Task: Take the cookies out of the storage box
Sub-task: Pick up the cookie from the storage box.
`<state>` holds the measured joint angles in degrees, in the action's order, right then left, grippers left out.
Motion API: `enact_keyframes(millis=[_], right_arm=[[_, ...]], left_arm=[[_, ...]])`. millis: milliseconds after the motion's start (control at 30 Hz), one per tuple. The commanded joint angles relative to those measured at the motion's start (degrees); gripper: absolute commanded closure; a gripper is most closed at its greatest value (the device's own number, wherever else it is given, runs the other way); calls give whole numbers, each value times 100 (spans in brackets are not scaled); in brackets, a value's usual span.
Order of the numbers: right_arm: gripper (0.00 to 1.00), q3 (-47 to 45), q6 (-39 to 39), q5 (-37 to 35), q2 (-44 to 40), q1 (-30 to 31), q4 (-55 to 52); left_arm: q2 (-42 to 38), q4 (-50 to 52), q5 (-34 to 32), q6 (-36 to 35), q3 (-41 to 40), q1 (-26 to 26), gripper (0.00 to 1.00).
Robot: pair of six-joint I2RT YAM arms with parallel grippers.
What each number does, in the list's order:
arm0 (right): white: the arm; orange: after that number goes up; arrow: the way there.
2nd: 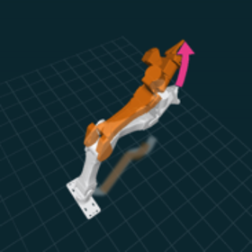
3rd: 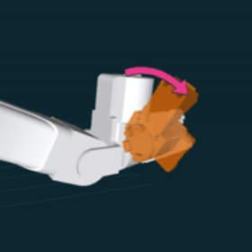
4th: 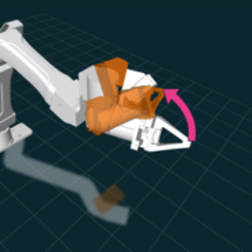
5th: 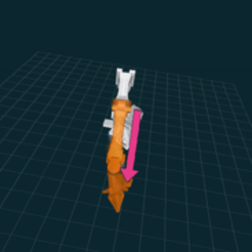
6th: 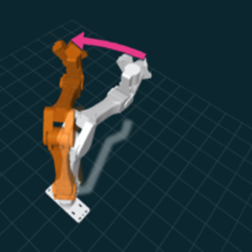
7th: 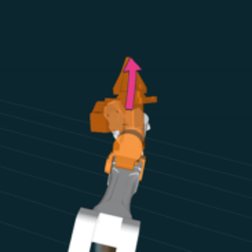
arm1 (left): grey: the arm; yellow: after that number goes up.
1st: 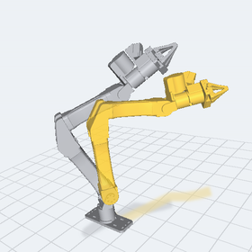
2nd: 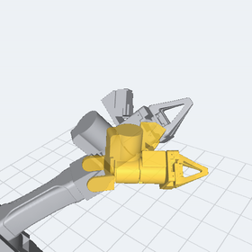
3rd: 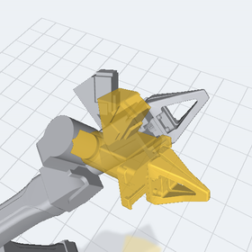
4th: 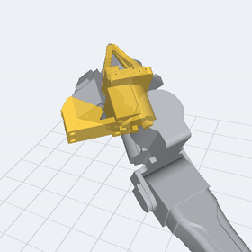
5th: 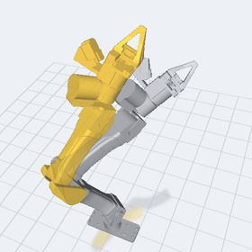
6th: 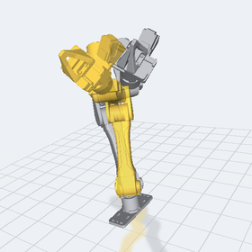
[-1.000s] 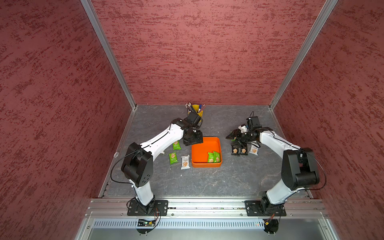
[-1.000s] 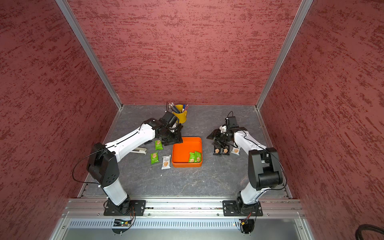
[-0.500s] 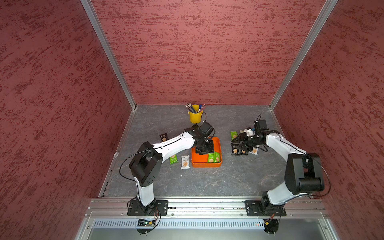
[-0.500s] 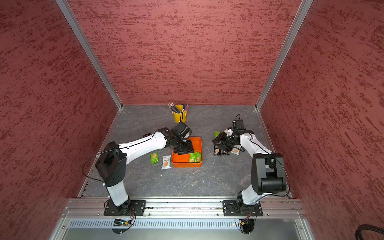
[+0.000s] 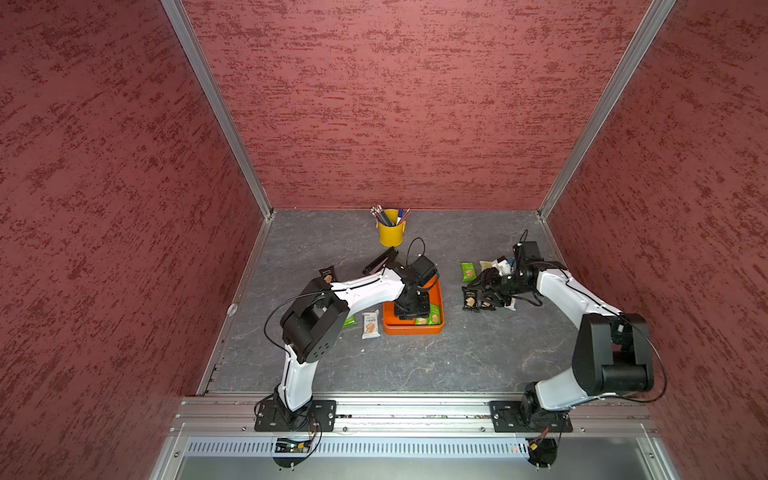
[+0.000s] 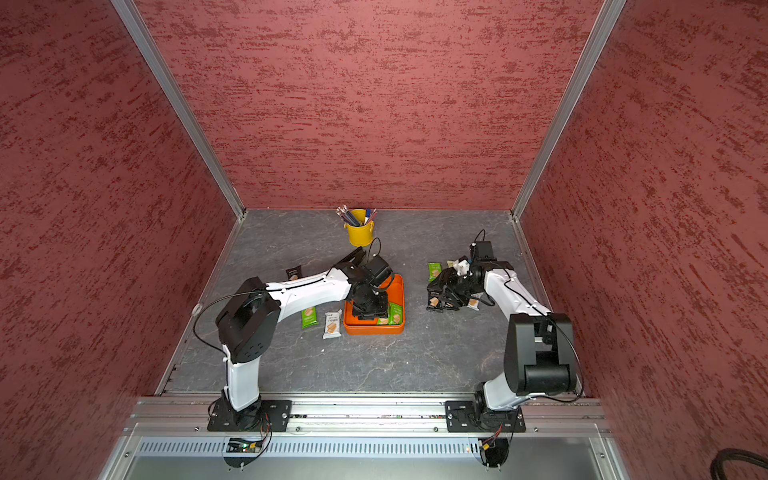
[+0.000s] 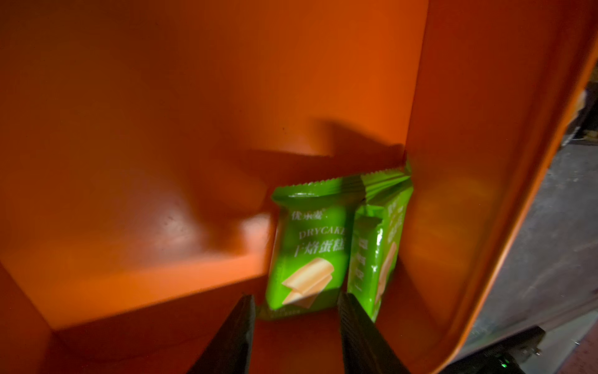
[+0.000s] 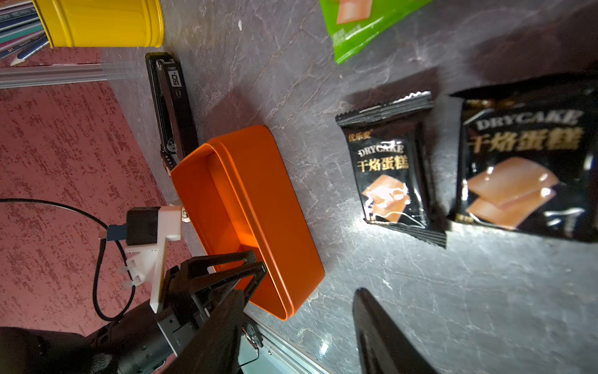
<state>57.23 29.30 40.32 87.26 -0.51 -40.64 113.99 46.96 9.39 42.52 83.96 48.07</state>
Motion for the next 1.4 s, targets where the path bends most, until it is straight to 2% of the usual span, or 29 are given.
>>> enact_keyframes(millis=[0, 367, 600, 733, 967, 1367], right_arm=[[42, -41, -117, -26, -198, -56, -126], [42, -81, -48, -120, -338, -80, -146], [42, -60, 40, -91, -350, -80, -92], [42, -113, 58, -92, -350, -80, -84], [42, -194, 67, -120, -548, -80, -84], [41, -275, -1, -215, -745, -77, -224]], left_arm=[[283, 572, -439, -183, 398, 117, 52], [589, 1392, -1219, -304, 633, 123, 50], [507, 1695, -1551, -354, 703, 1, 50], [370, 1633, -1379, -448, 831, 0, 46], [370, 1480, -1122, -556, 1169, 123, 24], [738, 1377, -1292, -797, 982, 115, 26]])
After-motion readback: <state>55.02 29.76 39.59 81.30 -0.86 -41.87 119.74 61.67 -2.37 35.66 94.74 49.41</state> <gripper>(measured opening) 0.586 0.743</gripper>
